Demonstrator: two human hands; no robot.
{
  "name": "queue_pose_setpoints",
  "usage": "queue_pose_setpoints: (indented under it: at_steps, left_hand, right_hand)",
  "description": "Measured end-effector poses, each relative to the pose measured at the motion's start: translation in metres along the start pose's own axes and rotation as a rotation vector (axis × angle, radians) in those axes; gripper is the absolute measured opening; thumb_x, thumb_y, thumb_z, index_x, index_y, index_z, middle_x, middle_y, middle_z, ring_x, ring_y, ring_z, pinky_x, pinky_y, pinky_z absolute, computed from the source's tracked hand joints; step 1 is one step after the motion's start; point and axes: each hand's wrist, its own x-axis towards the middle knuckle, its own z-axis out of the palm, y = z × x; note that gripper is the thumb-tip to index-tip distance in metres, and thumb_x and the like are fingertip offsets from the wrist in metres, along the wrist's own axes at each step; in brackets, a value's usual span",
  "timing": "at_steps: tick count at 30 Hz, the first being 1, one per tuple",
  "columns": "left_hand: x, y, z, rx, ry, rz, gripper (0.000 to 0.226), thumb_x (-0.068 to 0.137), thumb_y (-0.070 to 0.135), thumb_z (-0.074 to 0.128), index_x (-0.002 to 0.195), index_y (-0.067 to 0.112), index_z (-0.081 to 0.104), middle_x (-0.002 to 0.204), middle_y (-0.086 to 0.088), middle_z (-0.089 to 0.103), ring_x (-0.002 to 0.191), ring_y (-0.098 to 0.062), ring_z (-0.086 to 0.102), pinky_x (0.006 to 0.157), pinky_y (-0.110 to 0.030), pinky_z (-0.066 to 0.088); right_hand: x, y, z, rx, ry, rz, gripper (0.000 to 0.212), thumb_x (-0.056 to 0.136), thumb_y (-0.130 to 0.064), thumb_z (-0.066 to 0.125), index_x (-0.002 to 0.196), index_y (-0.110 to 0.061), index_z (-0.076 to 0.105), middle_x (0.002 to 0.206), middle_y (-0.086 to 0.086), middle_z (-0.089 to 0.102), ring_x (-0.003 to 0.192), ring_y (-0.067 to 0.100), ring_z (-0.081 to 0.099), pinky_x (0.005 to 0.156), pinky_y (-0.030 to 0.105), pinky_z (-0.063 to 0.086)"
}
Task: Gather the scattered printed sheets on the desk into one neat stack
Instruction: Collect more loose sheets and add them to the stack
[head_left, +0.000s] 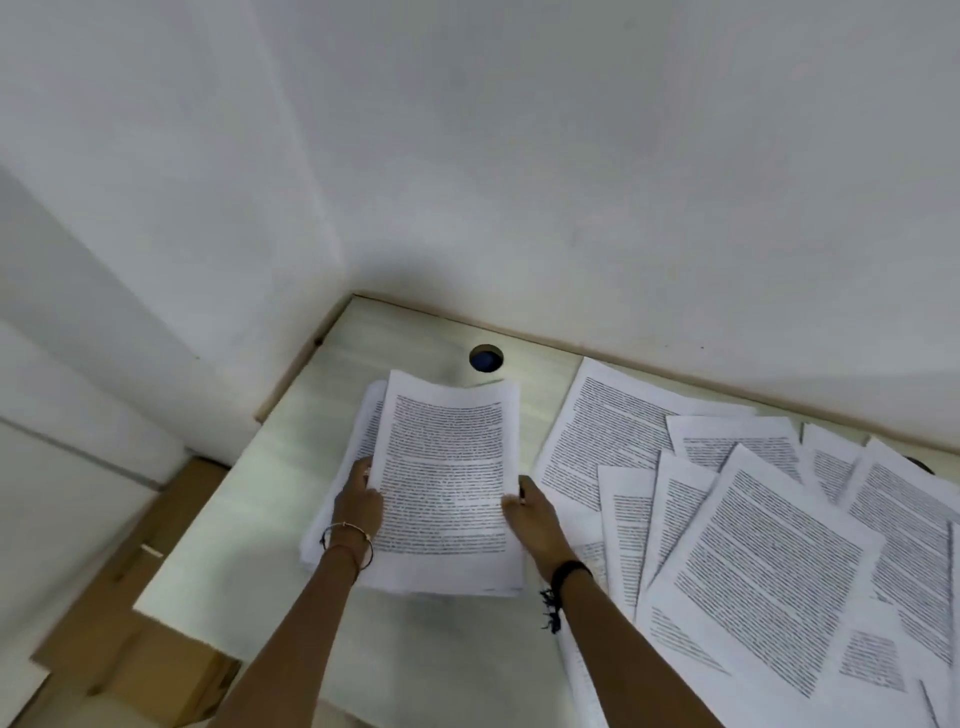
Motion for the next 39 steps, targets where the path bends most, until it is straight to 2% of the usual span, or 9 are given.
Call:
queue_pose_setpoints:
  at_steps: [3, 6, 9, 13, 21, 26, 32, 36, 39]
  left_hand:
    - [0.015, -0.011, -0.023, 0.070, -0.004, 0.015, 0.052, 0.085, 0.000, 0.039, 0.134, 0.019, 0.040, 0.127, -0.017, 0.056, 0.112, -0.037, 0.054, 0.094, -0.040, 0.044]
    - [0.029, -0.024, -0.034, 0.138, -0.030, 0.010, 0.060, 0.084, -0.008, 0.041, 0.137, 0.021, 0.035, 0.129, -0.019, 0.053, 0.112, -0.038, 0.054, 0.092, -0.041, 0.045]
    - [0.037, -0.031, -0.038, 0.148, -0.014, 0.029, 0.059, 0.083, -0.008, 0.041, 0.135, 0.021, 0.039, 0.130, -0.019, 0.053, 0.114, -0.037, 0.053, 0.094, -0.043, 0.046]
    - [0.047, -0.034, -0.037, 0.120, 0.029, 0.075, 0.056, 0.083, -0.012, 0.042, 0.133, 0.015, 0.045, 0.134, -0.016, 0.051, 0.121, -0.034, 0.050, 0.101, -0.040, 0.041]
    - [0.051, -0.042, -0.015, 0.396, 0.074, 0.064, 0.059, 0.084, 0.007, 0.055, 0.139, 0.010, 0.036, 0.151, -0.017, 0.025, 0.140, -0.033, 0.026, 0.114, -0.047, 0.026]
    - [0.010, -0.028, 0.037, 0.286, 0.159, 0.276, 0.039, 0.081, -0.004, 0.053, 0.119, 0.003, 0.055, 0.132, -0.019, 0.050, 0.125, -0.034, 0.045, 0.101, -0.042, 0.040]
    - [-0.046, -0.014, 0.113, 0.142, -0.018, 0.332, 0.024, 0.080, -0.009, 0.051, 0.097, 0.000, 0.065, 0.109, -0.018, 0.063, 0.105, -0.031, 0.059, 0.087, -0.024, 0.040]
    - [-0.084, -0.010, 0.160, 0.049, -0.224, 0.256, 0.025, 0.082, -0.010, 0.048, 0.095, 0.002, 0.065, 0.100, -0.013, 0.068, 0.092, -0.024, 0.063, 0.079, -0.020, 0.042]
    - [-0.108, -0.004, 0.192, 0.020, -0.370, 0.166, 0.020, 0.086, -0.002, 0.051, 0.099, 0.006, 0.065, 0.101, -0.010, 0.067, 0.092, -0.018, 0.060, 0.082, -0.019, 0.043]
  right_hand:
    - [0.012, -0.004, 0.026, -0.132, 0.004, -0.004, 0.043, 0.095, -0.010, 0.046, 0.138, -0.008, 0.039, 0.096, -0.004, 0.056, 0.080, 0.007, 0.052, 0.065, 0.006, 0.041]
    - [0.016, -0.004, 0.045, -0.241, -0.028, 0.011, 0.062, 0.095, -0.010, 0.048, 0.149, -0.015, 0.019, 0.116, 0.010, 0.058, 0.097, 0.021, 0.058, 0.080, 0.025, 0.048]
    - [0.018, -0.002, 0.055, -0.327, -0.007, 0.000, 0.067, 0.092, -0.003, 0.048, 0.150, -0.014, 0.017, 0.135, 0.012, 0.050, 0.116, 0.022, 0.054, 0.091, 0.023, 0.044]
    - [0.022, -0.001, 0.061, -0.397, -0.010, -0.017, 0.065, 0.091, -0.005, 0.049, 0.149, -0.016, 0.022, 0.145, 0.008, 0.041, 0.130, 0.021, 0.043, 0.106, 0.033, 0.040]
    - [0.024, 0.003, 0.054, -0.573, 0.016, -0.089, 0.050, 0.097, -0.016, 0.041, 0.146, -0.017, 0.031, 0.147, 0.007, 0.034, 0.131, 0.024, 0.042, 0.103, 0.033, 0.039]
    - [0.009, 0.022, 0.020, -0.495, 0.079, -0.071, 0.040, 0.095, -0.015, 0.045, 0.135, -0.016, 0.047, 0.138, 0.008, 0.045, 0.121, 0.025, 0.051, 0.100, 0.035, 0.043]
    - [-0.030, 0.063, -0.042, -0.430, 0.408, -0.098, 0.032, 0.091, -0.010, 0.049, 0.121, -0.019, 0.057, 0.126, 0.001, 0.053, 0.119, 0.019, 0.049, 0.085, 0.023, 0.042]
    - [-0.063, 0.100, -0.106, -0.507, 0.664, 0.049, 0.035, 0.090, -0.011, 0.053, 0.126, -0.008, 0.052, 0.129, 0.010, 0.048, 0.118, 0.027, 0.043, 0.081, 0.028, 0.043]
    - [-0.089, 0.131, -0.156, -0.407, 0.904, 0.215, 0.048, 0.084, -0.010, 0.063, 0.128, 0.001, 0.047, 0.132, 0.021, 0.045, 0.119, 0.037, 0.040, 0.094, 0.043, 0.044]
